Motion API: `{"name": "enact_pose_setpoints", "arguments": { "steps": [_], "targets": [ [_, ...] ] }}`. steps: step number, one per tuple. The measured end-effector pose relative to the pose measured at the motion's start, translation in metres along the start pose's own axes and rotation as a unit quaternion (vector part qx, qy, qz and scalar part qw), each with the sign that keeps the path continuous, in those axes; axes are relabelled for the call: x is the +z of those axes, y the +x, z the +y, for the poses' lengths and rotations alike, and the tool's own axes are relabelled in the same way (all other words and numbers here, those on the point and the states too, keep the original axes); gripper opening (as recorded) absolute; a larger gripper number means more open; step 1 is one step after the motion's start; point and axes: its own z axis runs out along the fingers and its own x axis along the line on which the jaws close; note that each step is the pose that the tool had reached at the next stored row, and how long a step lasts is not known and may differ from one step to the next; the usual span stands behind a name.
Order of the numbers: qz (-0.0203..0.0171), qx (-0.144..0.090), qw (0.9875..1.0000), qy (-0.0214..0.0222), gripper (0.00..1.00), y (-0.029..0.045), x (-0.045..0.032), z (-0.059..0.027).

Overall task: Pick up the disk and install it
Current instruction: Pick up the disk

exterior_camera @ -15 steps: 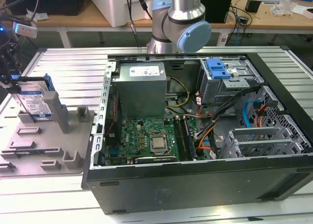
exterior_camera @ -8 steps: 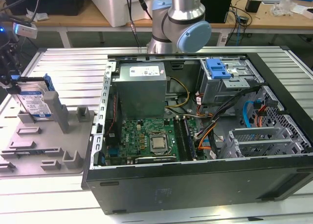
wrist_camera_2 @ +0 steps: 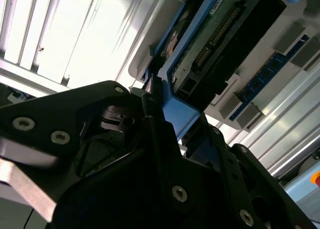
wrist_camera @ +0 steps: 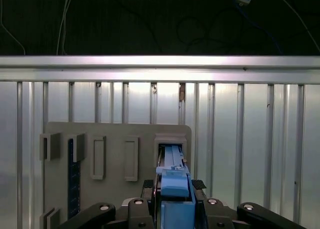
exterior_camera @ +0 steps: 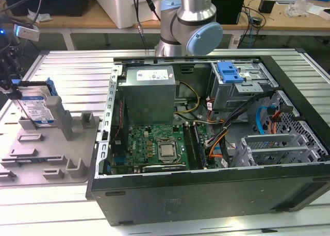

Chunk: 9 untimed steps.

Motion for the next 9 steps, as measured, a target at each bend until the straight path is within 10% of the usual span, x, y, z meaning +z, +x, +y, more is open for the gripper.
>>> {"name": "enact_pose_setpoints", "arguments": {
  "steps": [9],
  "targets": [
    [0.0000, 0.003, 1.0000, -0.0002, 0.41, 0.0005, 0.0005, 0.0000]
  ]
}}
